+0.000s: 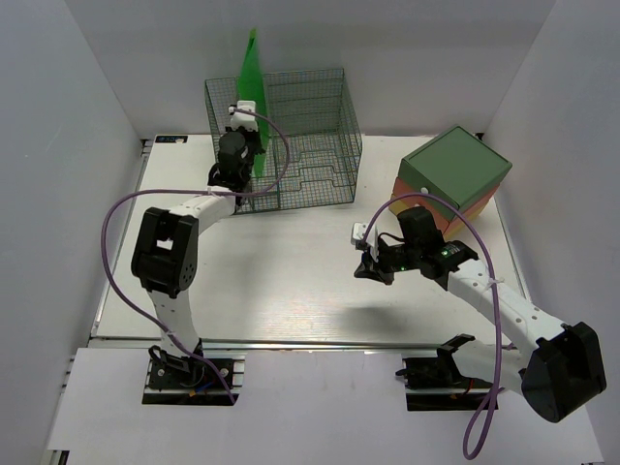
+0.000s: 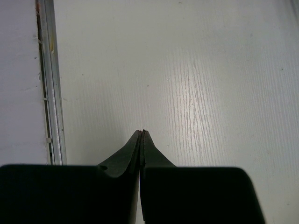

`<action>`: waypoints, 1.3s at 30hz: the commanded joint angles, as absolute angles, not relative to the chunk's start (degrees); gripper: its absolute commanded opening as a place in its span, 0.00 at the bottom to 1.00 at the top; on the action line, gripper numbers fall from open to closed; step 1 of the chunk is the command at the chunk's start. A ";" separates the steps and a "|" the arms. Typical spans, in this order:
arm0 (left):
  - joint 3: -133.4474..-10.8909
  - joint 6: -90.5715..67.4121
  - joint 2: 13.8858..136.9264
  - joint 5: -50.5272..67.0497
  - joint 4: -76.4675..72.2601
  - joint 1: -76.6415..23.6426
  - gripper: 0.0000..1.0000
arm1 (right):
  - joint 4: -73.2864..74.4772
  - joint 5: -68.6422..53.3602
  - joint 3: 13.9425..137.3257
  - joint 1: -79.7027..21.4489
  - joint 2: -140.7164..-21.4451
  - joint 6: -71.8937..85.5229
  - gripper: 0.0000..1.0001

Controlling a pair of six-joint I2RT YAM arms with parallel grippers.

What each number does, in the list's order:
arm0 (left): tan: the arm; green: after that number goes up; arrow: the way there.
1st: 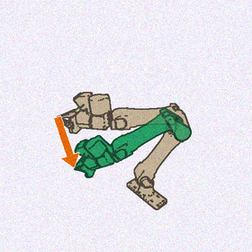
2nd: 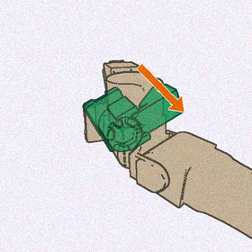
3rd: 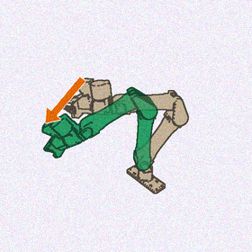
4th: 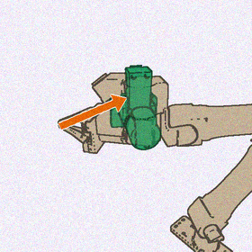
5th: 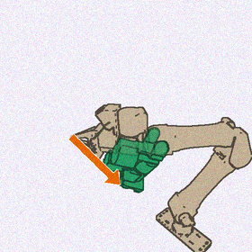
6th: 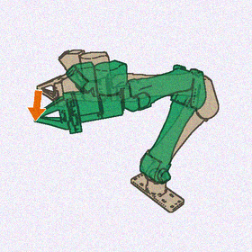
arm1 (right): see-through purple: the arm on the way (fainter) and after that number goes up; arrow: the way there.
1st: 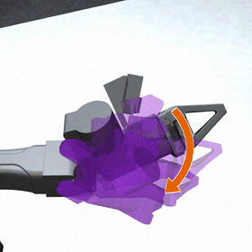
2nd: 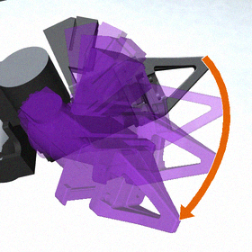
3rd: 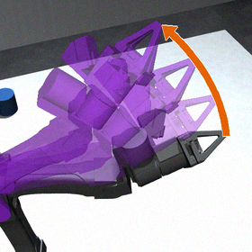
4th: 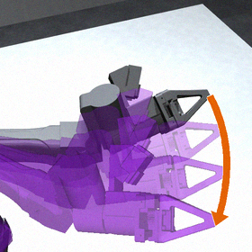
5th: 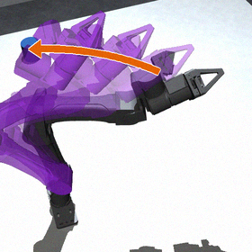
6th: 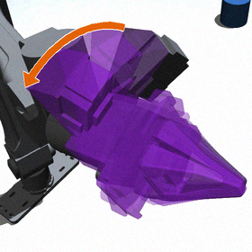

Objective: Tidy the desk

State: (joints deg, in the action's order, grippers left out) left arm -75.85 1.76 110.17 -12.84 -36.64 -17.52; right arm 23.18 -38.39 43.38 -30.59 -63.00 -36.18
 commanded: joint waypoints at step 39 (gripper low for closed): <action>-78.93 5.45 113.12 7.91 -45.26 -11.78 0.00 | 23.91 -39.90 44.47 -30.50 -62.75 -37.27 0.00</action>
State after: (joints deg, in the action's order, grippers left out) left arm -79.68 4.12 114.19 4.62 -40.27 -12.01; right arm 23.88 -38.79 43.38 -30.50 -63.00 -36.47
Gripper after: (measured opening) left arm 0.089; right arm 0.018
